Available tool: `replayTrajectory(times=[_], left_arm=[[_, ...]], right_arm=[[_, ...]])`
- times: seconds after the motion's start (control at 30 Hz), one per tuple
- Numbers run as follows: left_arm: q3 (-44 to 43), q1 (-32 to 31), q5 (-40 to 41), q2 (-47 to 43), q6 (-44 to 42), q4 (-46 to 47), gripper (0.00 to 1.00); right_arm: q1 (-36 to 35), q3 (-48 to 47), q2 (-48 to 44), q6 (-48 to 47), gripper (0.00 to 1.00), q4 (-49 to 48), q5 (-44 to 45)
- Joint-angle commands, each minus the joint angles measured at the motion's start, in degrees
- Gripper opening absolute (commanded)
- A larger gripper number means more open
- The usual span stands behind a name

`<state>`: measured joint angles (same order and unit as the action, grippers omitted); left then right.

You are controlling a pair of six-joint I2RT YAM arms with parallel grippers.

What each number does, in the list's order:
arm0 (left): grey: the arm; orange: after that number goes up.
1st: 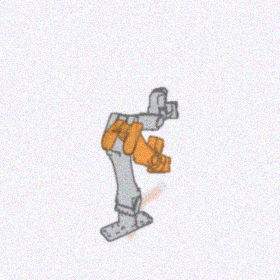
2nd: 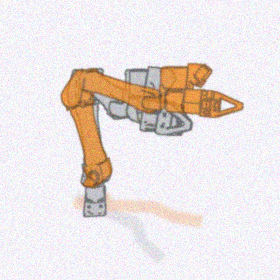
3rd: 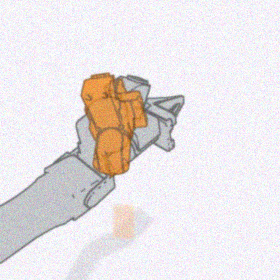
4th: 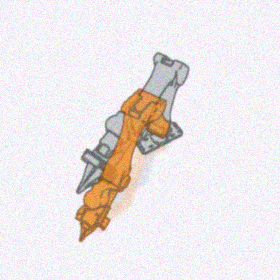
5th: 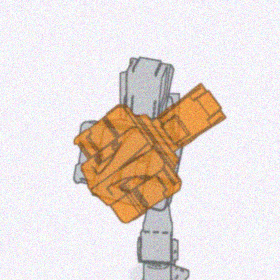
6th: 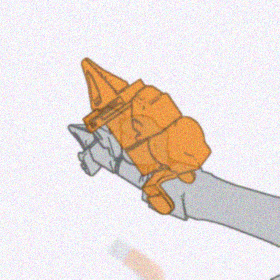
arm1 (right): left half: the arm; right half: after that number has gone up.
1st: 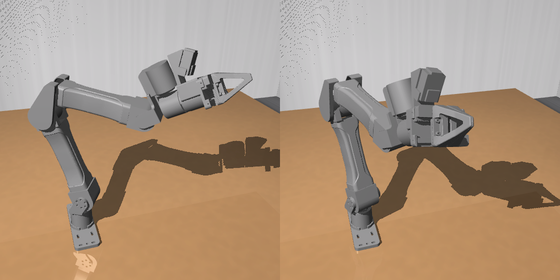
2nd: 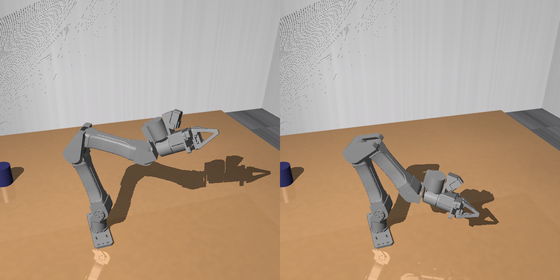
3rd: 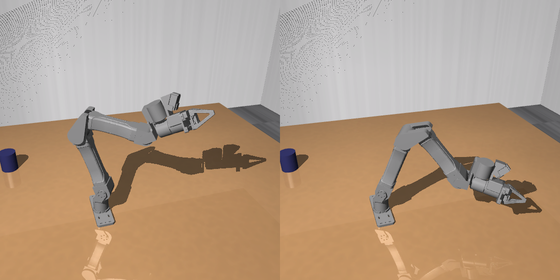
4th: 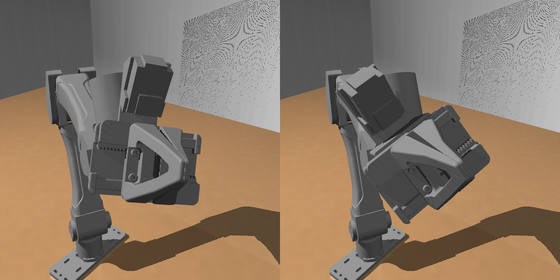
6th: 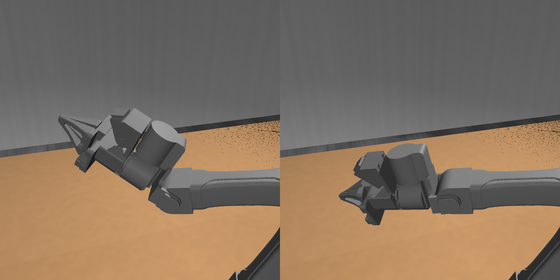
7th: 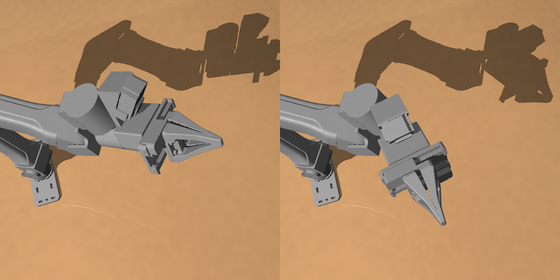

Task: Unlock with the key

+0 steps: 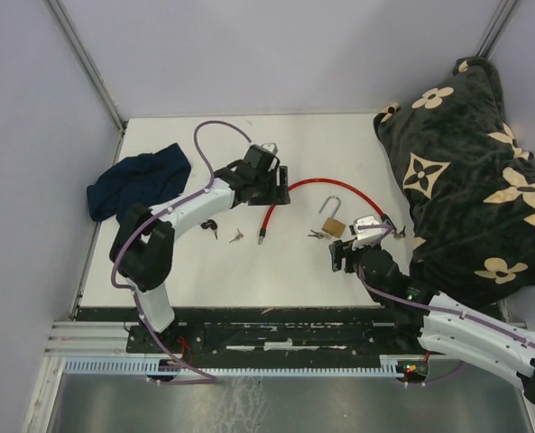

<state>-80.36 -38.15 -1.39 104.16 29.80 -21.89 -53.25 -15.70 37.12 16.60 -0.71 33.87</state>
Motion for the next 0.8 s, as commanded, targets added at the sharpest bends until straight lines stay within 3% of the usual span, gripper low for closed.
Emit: replayTrajectory(times=[0.0, 0.27, 0.53, 0.77], left_arm=[[3.4, 4.9, 6.4, -6.6, -3.4, -5.0, 0.74], [1.6, 15.2, 6.0, -4.7, -7.7, -16.0, 0.75], [-9.6, 19.3, 6.2, 7.5, -8.5, -19.7, 0.73], [-17.7, 20.1, 7.5, 15.5, -10.9, -24.5, 0.65]], right_arm=[[-0.3, -2.5, 1.1, -0.1, 0.79, -3.3, -0.8], [-0.3, -1.6, 1.4, -1.2, 0.79, -4.3, -1.3], [-0.3, -2.7, 3.8, -0.6, 0.79, -4.3, -3.1], [-0.3, -1.9, 3.5, -0.5, 0.80, -5.0, -3.1]])
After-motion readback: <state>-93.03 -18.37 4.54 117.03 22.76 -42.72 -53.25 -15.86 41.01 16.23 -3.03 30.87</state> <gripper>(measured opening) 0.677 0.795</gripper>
